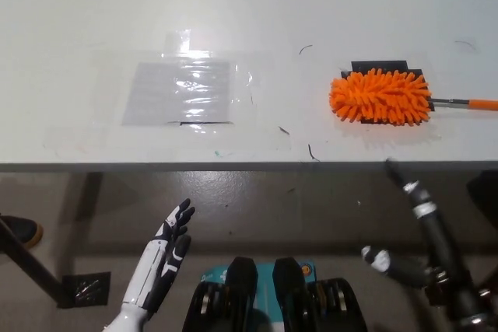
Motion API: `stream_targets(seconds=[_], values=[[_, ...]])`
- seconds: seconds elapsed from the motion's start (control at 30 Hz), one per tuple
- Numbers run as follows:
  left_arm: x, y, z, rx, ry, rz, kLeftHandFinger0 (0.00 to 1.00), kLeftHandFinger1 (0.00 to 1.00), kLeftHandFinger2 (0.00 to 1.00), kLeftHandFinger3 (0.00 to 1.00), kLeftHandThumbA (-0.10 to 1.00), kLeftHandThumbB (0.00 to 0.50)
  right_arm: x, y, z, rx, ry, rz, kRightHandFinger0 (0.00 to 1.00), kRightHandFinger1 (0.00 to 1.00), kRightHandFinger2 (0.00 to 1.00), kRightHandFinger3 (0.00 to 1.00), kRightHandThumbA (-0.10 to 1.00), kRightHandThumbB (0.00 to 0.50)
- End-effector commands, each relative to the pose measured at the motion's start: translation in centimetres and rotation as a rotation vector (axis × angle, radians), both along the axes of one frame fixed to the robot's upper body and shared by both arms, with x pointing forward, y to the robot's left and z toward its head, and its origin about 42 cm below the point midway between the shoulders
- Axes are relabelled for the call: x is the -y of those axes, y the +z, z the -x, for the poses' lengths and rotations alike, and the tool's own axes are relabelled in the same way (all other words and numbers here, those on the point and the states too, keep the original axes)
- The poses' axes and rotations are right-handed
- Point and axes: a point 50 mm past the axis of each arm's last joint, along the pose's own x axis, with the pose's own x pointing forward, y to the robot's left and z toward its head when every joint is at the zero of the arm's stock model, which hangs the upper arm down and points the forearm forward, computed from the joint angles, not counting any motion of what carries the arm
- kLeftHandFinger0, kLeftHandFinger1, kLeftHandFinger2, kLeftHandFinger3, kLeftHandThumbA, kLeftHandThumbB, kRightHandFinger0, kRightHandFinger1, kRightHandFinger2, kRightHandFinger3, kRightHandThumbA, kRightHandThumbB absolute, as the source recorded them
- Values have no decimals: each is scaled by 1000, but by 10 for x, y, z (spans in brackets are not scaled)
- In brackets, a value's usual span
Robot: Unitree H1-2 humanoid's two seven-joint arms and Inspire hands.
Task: The robot uses it right hand to pick up an extended orange duster kept in the middle of the desk and presses its handle against the desk to collapse it
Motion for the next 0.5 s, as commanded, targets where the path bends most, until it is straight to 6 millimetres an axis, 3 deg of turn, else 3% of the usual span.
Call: stream_targets(seconds=[0.0,0.03,0.07,0.1,0.17,0.23,0.27,0.33,0.37,0.4,0.47], values=[[2,20,-7,106,-34,-9,1000,1000,1000,1000,1000,92,10,42,-1,172,-26,89,1000,1000,1000,1000,948,290],[1,21,-7,101,-38,-16,1000,1000,1000,1000,1000,111,28,96,-15,195,-4,208,1000,1000,1000,1000,997,311],[1,21,-8,100,-40,-18,1000,1000,1000,1000,1000,114,31,108,-19,198,-2,240,1000,1000,1000,1000,1000,316],[1,21,-9,102,-42,-18,1000,1000,1000,1000,1000,121,42,141,-36,179,-14,358,1000,1000,1000,1000,1000,315],[1,21,-9,102,-42,-18,1000,1000,1000,1000,1000,121,42,142,-36,174,-14,360,1000,1000,1000,1000,1000,316],[0,21,-9,100,-44,-24,1000,1000,1000,1000,1000,115,48,171,-65,134,-6,432,1000,1000,1000,1000,1000,343],[0,21,-9,100,-44,-24,1000,1000,1000,1000,1000,116,48,172,-65,131,-5,433,1000,1000,1000,1000,1000,343],[-1,20,-8,97,-47,-27,1000,1000,1000,1000,1000,104,47,201,-104,33,2,549,1000,1000,1000,1000,1000,343],[-1,20,-8,97,-47,-27,1000,1000,1000,1000,1000,104,47,201,-104,30,2,550,1000,1000,1000,1000,1000,342],[-1,20,-8,98,-48,-26,1000,1000,1000,1000,1000,98,43,211,-122,1,5,609,1000,1000,1000,1000,1000,344],[0,20,-8,98,-49,-25,1000,1000,1000,1000,1000,97,42,216,-130,-17,5,636,1000,1000,1000,1000,1000,345]])
